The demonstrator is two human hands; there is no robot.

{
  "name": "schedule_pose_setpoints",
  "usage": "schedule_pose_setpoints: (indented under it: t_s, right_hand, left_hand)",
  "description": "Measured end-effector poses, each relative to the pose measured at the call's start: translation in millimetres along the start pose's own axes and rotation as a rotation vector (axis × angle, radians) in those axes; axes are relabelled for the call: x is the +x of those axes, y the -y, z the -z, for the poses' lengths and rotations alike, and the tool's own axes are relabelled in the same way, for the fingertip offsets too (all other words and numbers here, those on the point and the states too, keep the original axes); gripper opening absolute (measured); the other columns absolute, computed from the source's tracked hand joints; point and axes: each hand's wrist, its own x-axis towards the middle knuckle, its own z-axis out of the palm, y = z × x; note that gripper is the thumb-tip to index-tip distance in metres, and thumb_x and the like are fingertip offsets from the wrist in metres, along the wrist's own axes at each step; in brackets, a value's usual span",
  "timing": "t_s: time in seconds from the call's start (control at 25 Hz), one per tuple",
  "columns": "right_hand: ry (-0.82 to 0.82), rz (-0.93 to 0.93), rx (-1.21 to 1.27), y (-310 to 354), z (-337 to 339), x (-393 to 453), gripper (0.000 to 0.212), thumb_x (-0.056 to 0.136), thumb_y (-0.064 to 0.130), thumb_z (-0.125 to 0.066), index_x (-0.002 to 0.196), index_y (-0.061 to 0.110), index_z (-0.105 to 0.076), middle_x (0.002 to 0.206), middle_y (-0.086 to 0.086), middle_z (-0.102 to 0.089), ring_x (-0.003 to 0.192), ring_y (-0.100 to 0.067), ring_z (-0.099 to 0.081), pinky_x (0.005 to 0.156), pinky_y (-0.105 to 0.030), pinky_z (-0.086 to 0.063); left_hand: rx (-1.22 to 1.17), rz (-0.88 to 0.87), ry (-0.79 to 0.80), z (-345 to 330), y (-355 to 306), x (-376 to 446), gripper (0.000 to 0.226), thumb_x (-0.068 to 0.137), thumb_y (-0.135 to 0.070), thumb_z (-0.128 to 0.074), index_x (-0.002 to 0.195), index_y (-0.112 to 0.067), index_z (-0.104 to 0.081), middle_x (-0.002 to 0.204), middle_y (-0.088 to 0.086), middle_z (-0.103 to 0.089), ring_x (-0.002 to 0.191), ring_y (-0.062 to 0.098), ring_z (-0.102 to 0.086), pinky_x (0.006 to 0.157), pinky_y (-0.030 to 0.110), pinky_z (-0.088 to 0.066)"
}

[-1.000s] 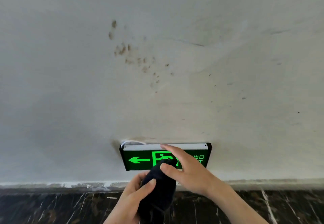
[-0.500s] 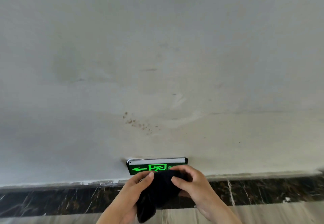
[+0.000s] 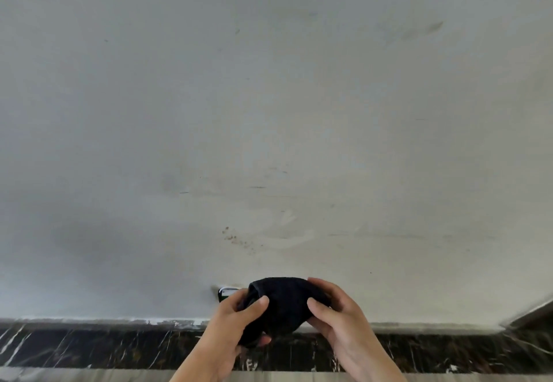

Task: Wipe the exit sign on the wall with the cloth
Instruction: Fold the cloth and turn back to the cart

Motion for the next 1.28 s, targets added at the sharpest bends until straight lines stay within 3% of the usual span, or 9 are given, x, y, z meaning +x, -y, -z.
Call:
schedule_pose_setpoints:
  t_s: [0.2, 0.44, 0.52, 0.6, 0.76, 1.0, 1.16, 1.28]
  right_hand:
    - [0.004, 0.042, 0.006, 2.8, -0.8, -7.1, 0.028, 0.084, -0.011, -0.064, 0.105, 0.005, -0.071, 0.101, -0.013, -0.077, 0.094, -0.025, -0.073, 0.071, -0.032, -0.061]
    - [0.082, 0.061, -0.034, -1.7, -43.9, 0.1, 0.026, 0.084, -0.011, -0.063, 0.106, 0.001, -0.070, 0.104, -0.017, -0.074, 0.098, -0.032, -0.071, 0.081, -0.044, -0.060]
    - [0.141, 0.053, -0.053, -5.9, -67.9, 4.1, 0.026, 0.084, -0.010, -0.063, 0.107, 0.000, -0.069, 0.103, -0.017, -0.075, 0.095, -0.031, -0.072, 0.073, -0.038, -0.062]
    - [0.221, 0.041, -0.075, -12.7, -96.9, 7.5, 0.024, 0.085, -0.010, -0.063, 0.104, 0.002, -0.071, 0.099, -0.015, -0.076, 0.089, -0.025, -0.074, 0.065, -0.029, -0.061]
    - [0.370, -0.020, -0.136, -36.7, -170.9, 9.8, 0.022, 0.085, -0.005, -0.064, 0.103, 0.007, -0.071, 0.099, -0.011, -0.077, 0.092, -0.024, -0.074, 0.074, -0.032, -0.058]
    - [0.640, -0.102, -0.222, -82.5, -303.0, -0.3, 0.022, 0.086, -0.006, -0.063, 0.103, 0.006, -0.070, 0.091, -0.008, -0.079, 0.084, -0.019, -0.076, 0.063, -0.023, -0.060]
    - [0.741, -0.154, -0.275, -116.5, -371.1, -5.8, 0.022, 0.087, -0.006, -0.063, 0.106, 0.004, -0.068, 0.098, -0.014, -0.076, 0.087, -0.022, -0.076, 0.066, -0.025, -0.060]
    - [0.770, -0.179, -0.334, -140.6, -403.5, -4.7, 0.020, 0.088, -0.005, -0.063, 0.105, 0.003, -0.067, 0.100, -0.017, -0.073, 0.084, -0.022, -0.075, 0.064, -0.024, -0.060]
  left_hand:
    - [-0.009, -0.062, -0.093, -2.7, -1.2, -18.3, 0.026, 0.079, -0.016, -0.081, 0.102, -0.005, -0.075, 0.089, 0.015, -0.078, 0.067, 0.026, -0.074, 0.051, 0.030, -0.055]
    - [-0.142, -0.117, -0.190, 29.2, -12.8, -42.4, 0.015, 0.091, -0.006, -0.069, 0.106, -0.003, -0.072, 0.092, 0.014, -0.079, 0.074, 0.025, -0.075, 0.058, 0.031, -0.058]
    - [-0.213, -0.147, -0.250, 50.2, -18.4, -55.2, 0.015, 0.091, -0.002, -0.067, 0.105, 0.000, -0.071, 0.086, 0.012, -0.079, 0.071, 0.022, -0.075, 0.058, 0.031, -0.059]
    - [-0.258, -0.187, -0.330, 74.9, -20.5, -70.4, 0.013, 0.092, 0.000, -0.066, 0.104, 0.000, -0.071, 0.083, 0.011, -0.079, 0.070, 0.021, -0.075, 0.059, 0.031, -0.060]
    - [-0.331, -0.286, -0.480, 130.6, -21.0, -110.9, 0.016, 0.096, 0.001, -0.062, 0.107, -0.003, -0.071, 0.086, 0.008, -0.080, 0.074, 0.019, -0.076, 0.060, 0.029, -0.059]
    - [-0.437, -0.403, -0.774, 227.3, -13.6, -175.2, 0.020, 0.098, 0.000, -0.059, 0.109, -0.009, -0.072, 0.098, 0.013, -0.079, 0.088, 0.027, -0.077, 0.067, 0.032, -0.060]
    - [-0.439, -0.420, -0.925, 276.7, -2.6, -203.8, 0.016, 0.097, -0.006, -0.064, 0.109, -0.013, -0.072, 0.093, 0.005, -0.081, 0.082, 0.022, -0.078, 0.074, 0.038, -0.062]
    - [-0.442, -0.369, -1.017, 301.3, 9.2, -209.2, 0.015, 0.094, -0.011, -0.070, 0.109, -0.011, -0.072, 0.090, 0.003, -0.081, 0.079, 0.019, -0.077, 0.067, 0.034, -0.062]
